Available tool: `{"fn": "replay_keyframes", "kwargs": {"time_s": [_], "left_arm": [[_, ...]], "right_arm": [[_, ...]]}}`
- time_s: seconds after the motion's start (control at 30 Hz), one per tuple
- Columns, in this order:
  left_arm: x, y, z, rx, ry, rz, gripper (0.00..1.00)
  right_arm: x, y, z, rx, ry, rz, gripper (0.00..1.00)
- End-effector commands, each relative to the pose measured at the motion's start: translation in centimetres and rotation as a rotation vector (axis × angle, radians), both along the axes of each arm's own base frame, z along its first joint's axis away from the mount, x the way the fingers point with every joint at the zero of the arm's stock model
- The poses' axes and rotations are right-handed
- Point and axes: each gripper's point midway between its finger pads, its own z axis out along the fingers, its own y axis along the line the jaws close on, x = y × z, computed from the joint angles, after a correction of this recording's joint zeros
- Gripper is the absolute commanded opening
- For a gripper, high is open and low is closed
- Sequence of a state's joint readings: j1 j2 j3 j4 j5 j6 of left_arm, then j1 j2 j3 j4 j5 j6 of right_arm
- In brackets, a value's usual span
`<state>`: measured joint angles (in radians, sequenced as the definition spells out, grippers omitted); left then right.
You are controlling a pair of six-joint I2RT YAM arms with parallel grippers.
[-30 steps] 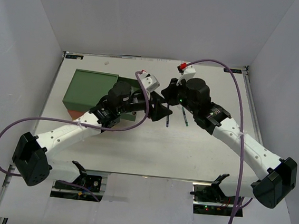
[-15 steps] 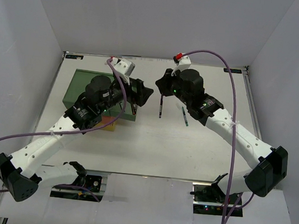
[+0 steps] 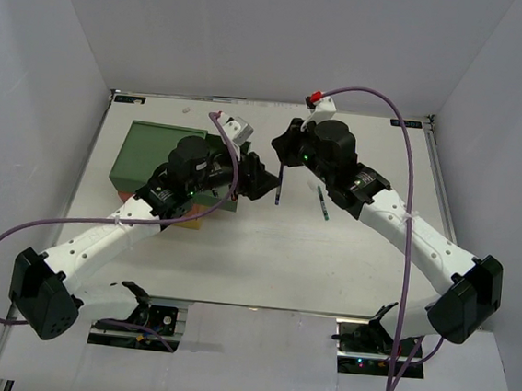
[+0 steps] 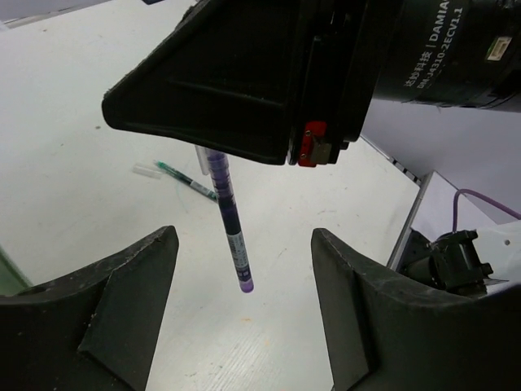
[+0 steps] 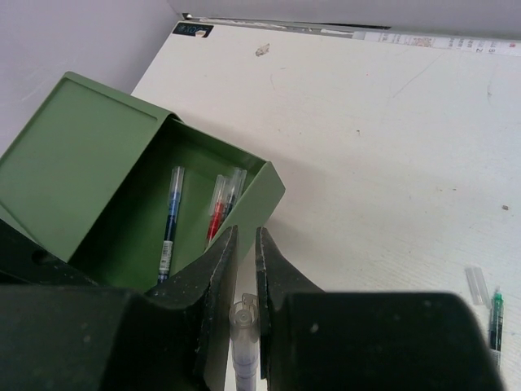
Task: Sort the stationery into containers
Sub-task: Place the pen in the drawer.
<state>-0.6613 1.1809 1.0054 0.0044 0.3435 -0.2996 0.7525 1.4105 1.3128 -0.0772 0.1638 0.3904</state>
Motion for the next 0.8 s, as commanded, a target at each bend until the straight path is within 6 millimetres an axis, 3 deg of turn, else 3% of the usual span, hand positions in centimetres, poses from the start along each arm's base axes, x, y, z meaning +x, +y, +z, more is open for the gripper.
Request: {"fn": "replay_keyframes", "kwargs": {"time_s": [0.0,0.1,0.4,0.6,0.7,0.77], "left_arm": [[-1.3,-1.3,2.7,-0.085,-0.058,-0.084,0.76],[-0.7,-2.6,1.6,-0.079,-0.023,-0.088,0.71],[0.5,-5.0,1.1,-0.1,0.004,-0.076,0.54],[0.4,-5.4,1.2,-0.105,0.001,-0.083,0.15],[0.3,-5.1,1.2,-0.102,0.002,-0.075,0.02],[0.3,-4.9,0.9,-0.093,0.009,-0.067,0.0]], "right_arm": [[0.0,-0.9,6.2,0.122,-0.106,-0.032,0.08],[-0.3,-1.0,6.8,0.141,-0.112,-0.025,0.08],[-0.9,-1.8,7.1,0.157,-0.116,-0.034,0.08],[-1.0,-2.4,7.2,0.173,-0.131,-0.048,0.09],[-1.1,-2.8,6.7,0.165,-0.126,-0.063,0.19],[-1.2,-3.1,6.7,0.166,-0.128,-0.069,0.35]]}}
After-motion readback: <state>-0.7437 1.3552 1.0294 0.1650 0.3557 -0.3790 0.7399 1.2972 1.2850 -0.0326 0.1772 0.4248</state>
